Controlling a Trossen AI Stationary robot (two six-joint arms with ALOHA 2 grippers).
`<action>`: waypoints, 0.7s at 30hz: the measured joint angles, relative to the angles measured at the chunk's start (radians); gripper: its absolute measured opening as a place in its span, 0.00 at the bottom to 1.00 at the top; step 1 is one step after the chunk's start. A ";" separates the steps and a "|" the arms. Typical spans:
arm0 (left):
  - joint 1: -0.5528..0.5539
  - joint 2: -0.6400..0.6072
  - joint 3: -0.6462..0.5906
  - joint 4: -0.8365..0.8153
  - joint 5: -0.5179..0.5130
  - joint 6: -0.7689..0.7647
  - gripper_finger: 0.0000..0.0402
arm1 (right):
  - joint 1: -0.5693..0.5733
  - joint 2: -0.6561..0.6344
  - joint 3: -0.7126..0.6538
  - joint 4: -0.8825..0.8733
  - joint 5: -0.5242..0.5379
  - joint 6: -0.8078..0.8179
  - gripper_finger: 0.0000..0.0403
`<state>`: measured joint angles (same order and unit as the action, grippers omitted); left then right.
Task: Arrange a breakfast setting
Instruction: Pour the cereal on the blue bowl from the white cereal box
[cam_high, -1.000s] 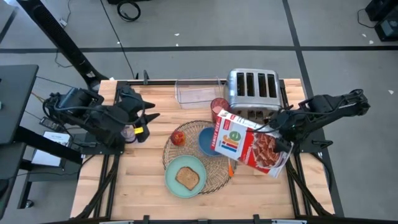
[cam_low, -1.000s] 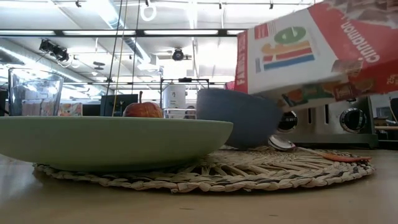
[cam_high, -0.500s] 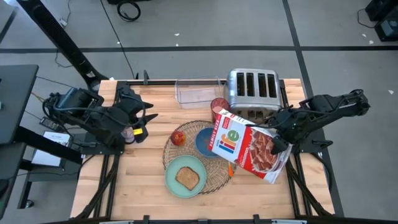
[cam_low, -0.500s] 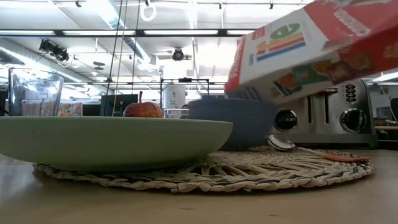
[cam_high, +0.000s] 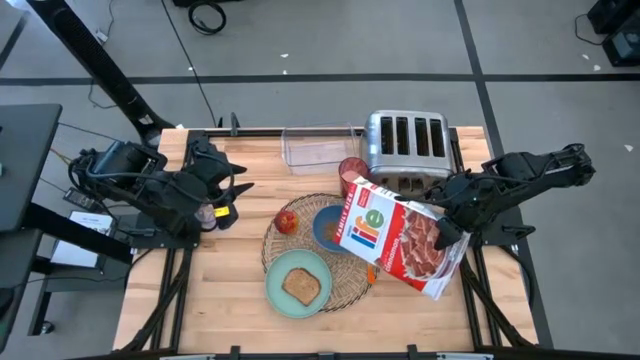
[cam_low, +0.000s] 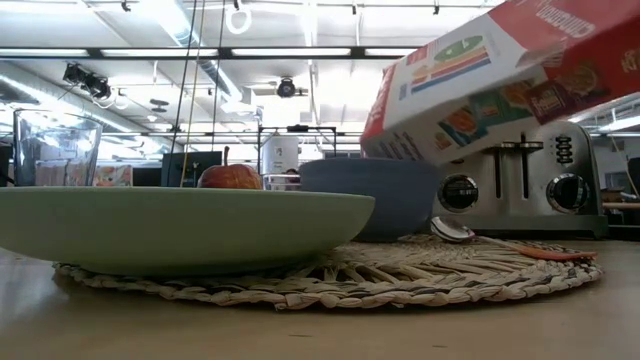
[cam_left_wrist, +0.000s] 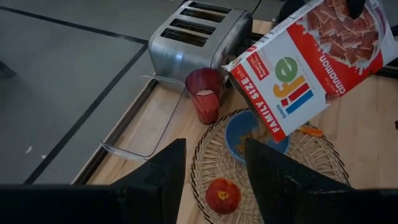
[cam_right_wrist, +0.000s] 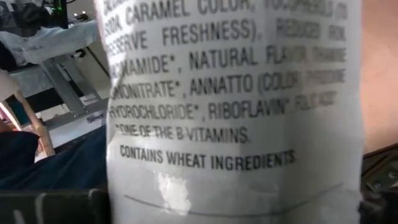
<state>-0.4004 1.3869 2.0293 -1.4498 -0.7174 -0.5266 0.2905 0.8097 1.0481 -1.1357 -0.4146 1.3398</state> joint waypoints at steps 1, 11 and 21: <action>0.000 0.000 0.000 0.000 0.000 0.000 0.43 | 0.000 0.000 0.000 0.000 -0.001 0.001 0.53; 0.000 0.000 0.000 0.000 0.000 0.000 0.43 | 0.000 0.000 0.000 0.013 -0.022 0.044 0.53; 0.000 0.000 0.000 -0.002 0.000 -0.001 0.43 | 0.000 0.000 0.000 0.066 -0.009 0.083 0.53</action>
<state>-0.4004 1.3869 2.0293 -1.4513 -0.7174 -0.5274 0.2905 0.8097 1.0477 -1.0695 -0.4240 1.4229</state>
